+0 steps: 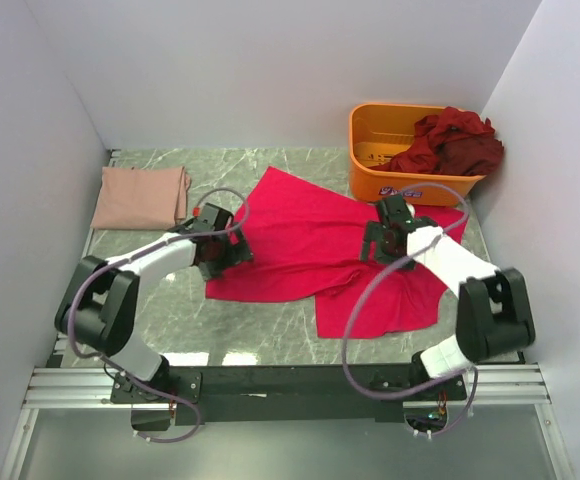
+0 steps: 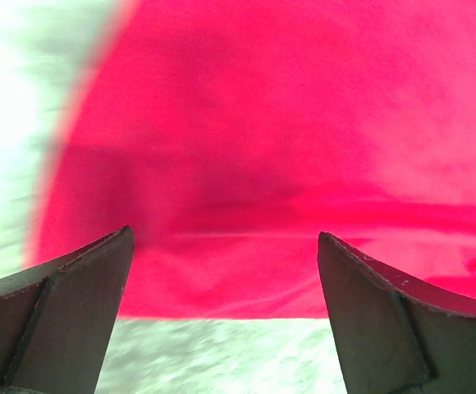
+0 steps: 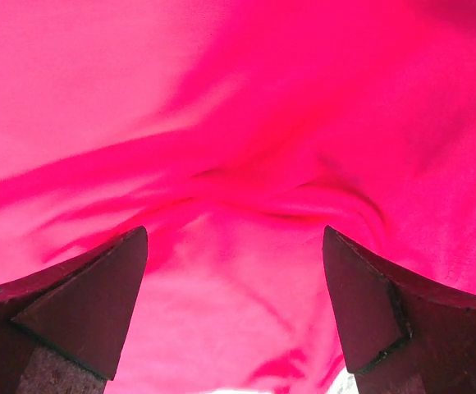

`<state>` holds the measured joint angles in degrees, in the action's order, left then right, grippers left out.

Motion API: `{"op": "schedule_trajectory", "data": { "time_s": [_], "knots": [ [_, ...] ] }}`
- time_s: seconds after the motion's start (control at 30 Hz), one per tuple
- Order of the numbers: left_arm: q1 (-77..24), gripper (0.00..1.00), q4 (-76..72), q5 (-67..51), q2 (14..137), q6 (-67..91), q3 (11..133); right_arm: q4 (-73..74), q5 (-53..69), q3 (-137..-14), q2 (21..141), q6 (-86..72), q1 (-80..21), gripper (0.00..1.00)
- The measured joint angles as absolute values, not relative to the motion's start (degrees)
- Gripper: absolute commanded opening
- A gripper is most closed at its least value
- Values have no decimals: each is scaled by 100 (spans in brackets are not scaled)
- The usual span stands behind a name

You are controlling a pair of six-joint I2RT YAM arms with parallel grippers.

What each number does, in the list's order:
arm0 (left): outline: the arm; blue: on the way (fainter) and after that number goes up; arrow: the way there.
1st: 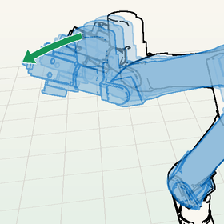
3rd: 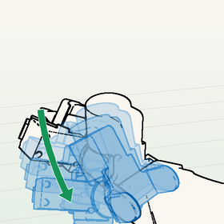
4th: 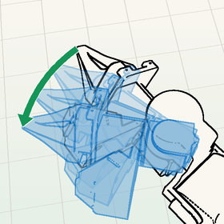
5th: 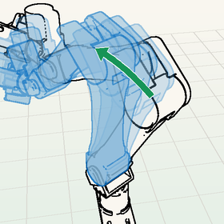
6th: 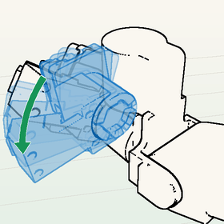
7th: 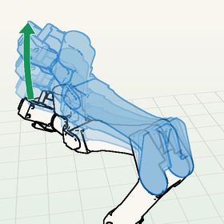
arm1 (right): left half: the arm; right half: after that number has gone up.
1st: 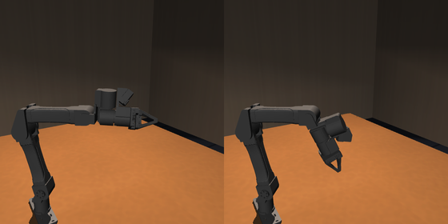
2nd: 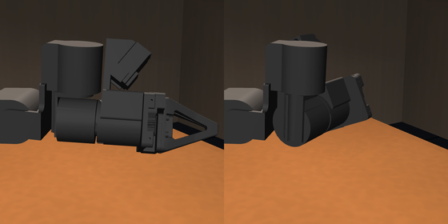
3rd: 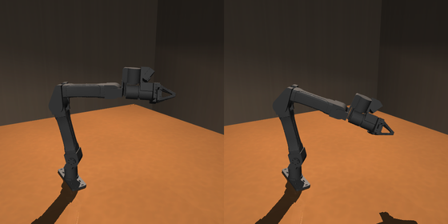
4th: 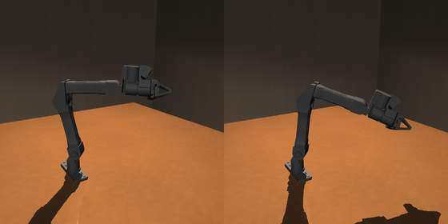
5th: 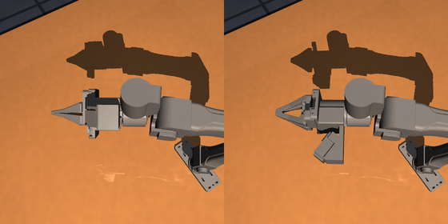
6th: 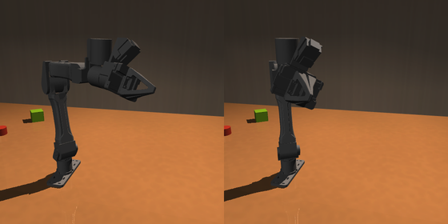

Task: Fold and stack the t-shirts
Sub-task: Flatten the tshirt out

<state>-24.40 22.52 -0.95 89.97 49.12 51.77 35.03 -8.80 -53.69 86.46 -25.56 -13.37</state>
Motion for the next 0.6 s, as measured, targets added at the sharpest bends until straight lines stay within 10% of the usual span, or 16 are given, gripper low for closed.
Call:
{"op": "schedule_trajectory", "data": {
  "time_s": [0.4, 0.6],
  "knots": [
    [-1769, 99, 3179, 766, 7260, 5422, 4027, 3594, -762, -5026, 7321, -2814, -4447, 92],
    [-1695, 76, 3100, 698, 7599, 5513, 3809, 3691, -781, -4829, 7638, -3212, -5013, 92]
  ]
}}
